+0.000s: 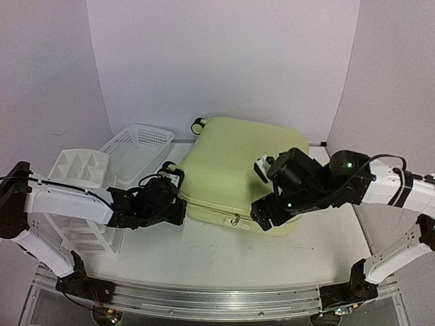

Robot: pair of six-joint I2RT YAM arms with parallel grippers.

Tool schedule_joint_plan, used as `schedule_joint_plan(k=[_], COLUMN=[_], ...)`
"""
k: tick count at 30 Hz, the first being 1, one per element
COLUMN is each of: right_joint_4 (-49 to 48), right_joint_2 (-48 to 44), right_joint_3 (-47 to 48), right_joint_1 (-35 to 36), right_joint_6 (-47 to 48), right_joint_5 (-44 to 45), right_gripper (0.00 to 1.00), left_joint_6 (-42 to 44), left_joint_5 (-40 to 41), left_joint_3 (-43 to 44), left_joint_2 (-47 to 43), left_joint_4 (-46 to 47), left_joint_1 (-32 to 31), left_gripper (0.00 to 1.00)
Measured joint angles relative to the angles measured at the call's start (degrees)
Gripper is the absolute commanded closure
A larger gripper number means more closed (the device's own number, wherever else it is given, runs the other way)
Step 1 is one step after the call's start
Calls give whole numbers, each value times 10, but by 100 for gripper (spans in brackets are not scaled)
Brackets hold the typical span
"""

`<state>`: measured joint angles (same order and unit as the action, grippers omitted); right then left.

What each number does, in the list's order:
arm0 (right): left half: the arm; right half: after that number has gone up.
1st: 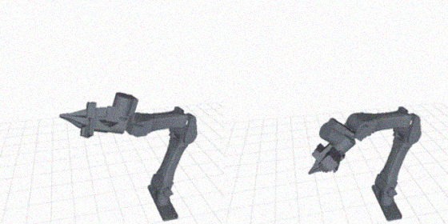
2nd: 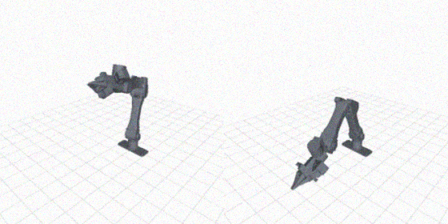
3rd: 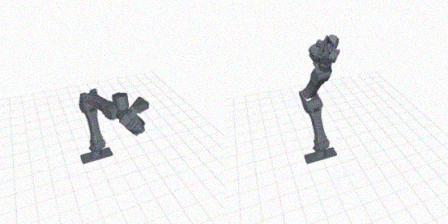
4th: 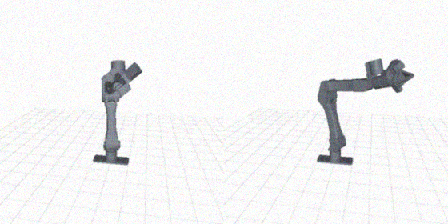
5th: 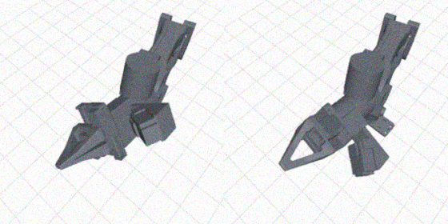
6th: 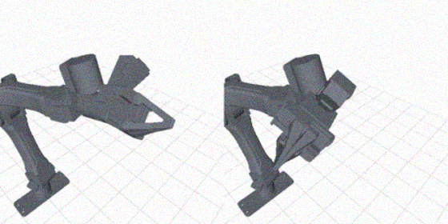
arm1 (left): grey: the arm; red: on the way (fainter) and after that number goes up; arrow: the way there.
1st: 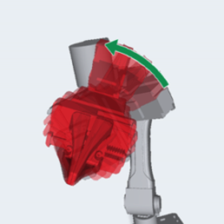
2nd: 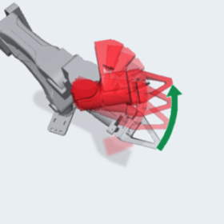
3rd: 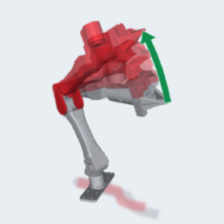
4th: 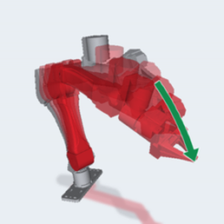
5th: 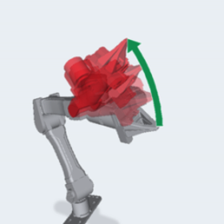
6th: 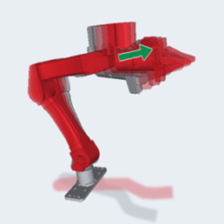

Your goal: Open, take out, and arrange the luggage

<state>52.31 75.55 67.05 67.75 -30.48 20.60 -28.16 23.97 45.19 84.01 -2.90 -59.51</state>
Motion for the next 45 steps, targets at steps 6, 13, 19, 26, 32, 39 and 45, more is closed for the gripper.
schedule_joint_plan(k=[6, 13, 19, 26, 32, 39, 45], right_joint_4=[43, 65, 85, 107, 117, 122, 133], right_joint_2=[75, 171, 180, 183, 246, 333, 354], right_joint_3=[179, 298, 314, 329, 408, 493, 529], right_joint_1=[-3, -45, -108, -118, -118, -119, -121], right_joint_6=[67, 113, 159, 278, 336, 423, 521], right_joint_5=[-49, -95, -150, -216, -235, -267, -293], right_gripper=[2, 2, 2, 2, 2, 7, 9], left_joint_6=[1, -3, 25, 138, 239, 304, 326], left_joint_5=[-34, -26, -47, -87, -103, -119, -120], left_joint_3=[1, 40, 63, -8, -71, -103, -109], left_joint_2=[-7, 24, 67, 67, 66, 72, 87], left_joint_4=[-7, -35, 26, 185, 308, 380, 413], left_joint_1=[6, -41, -97, -105, -93, -84, -84], left_gripper=[100, 100, 100, 100, 100, 100, 100])
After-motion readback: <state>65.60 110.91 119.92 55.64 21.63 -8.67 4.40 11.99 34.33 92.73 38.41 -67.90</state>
